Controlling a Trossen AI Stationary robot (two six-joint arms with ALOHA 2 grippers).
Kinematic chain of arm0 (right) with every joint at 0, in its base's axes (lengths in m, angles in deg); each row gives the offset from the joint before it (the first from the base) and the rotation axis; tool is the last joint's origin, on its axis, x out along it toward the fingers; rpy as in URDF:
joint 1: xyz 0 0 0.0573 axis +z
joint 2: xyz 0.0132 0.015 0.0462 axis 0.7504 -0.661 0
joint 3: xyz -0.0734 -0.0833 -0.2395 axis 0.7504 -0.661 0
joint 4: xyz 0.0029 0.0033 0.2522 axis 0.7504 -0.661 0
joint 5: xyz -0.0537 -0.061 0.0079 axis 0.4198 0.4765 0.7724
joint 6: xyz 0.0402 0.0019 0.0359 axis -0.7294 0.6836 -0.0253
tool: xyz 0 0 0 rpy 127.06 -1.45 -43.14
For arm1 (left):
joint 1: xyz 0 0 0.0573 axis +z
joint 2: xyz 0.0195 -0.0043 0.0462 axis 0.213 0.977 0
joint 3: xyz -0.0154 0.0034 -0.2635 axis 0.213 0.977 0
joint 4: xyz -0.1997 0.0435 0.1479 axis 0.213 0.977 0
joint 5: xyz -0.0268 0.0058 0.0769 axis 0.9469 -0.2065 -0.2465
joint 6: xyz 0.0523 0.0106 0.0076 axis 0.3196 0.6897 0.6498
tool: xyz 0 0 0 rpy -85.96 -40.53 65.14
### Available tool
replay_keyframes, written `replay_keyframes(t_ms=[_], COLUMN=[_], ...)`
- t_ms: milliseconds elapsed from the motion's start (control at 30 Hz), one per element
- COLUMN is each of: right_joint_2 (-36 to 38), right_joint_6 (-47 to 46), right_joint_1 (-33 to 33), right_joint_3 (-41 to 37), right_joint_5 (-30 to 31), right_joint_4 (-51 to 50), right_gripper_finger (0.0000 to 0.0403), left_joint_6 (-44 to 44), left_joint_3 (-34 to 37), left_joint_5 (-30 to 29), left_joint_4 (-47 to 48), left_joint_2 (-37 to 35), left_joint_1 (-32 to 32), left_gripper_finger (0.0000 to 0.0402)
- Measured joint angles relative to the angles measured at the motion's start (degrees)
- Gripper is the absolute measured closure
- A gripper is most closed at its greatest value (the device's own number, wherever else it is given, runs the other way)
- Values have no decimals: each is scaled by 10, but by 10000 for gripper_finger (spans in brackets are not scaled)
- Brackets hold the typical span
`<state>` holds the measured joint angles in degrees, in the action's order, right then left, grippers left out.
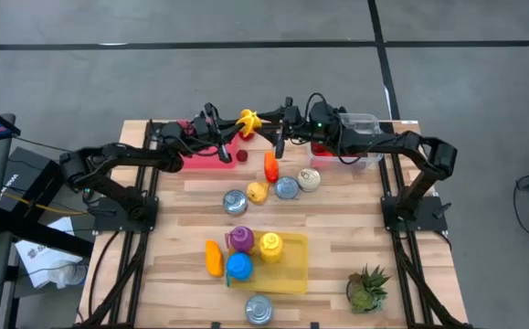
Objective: Pick & Place Food Item
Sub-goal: Put the starfruit from the red bin into the transparent bin
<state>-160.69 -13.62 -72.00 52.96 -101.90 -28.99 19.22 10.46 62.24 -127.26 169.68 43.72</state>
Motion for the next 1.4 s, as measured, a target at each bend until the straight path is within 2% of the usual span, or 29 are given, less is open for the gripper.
replay_keyframes(t_ms=[100,200,267,400,633,767,900,1033,1233,1400], right_joint_2=[0,0,1,12,57,104,157,190,185,132], right_joint_6=[0,-1,3,7,49,69,86,77,27,20], right_joint_1=[4,6,5,6,13,9,6,7,-24,-66], right_joint_3=[0,0,0,0,0,1,25,81,165,174], right_joint_5=[10,12,12,12,73,117,207,292,324,326], right_joint_4=[1,-1,-6,-50,-166,-299,-495,-686,-906,-1014], right_gripper_finger=[264,361,385,394,399,401,401,402,402,403], left_joint_6=[-2,-4,-6,-6,-2,-2,-1,-1,12,17], left_joint_3=[0,0,0,18,52,68,67,65,64,64], left_joint_5=[-1,6,6,21,28,30,29,30,29,29], left_joint_4=[-1,1,5,28,179,264,340,357,367,379], left_joint_2=[2,2,2,-21,-129,-185,-202,-185,-162,-152], left_joint_1=[0,0,0,5,40,66,85,95,96,95], left_gripper_finger=[393,393,386,341,266,241,228,222,223,226])
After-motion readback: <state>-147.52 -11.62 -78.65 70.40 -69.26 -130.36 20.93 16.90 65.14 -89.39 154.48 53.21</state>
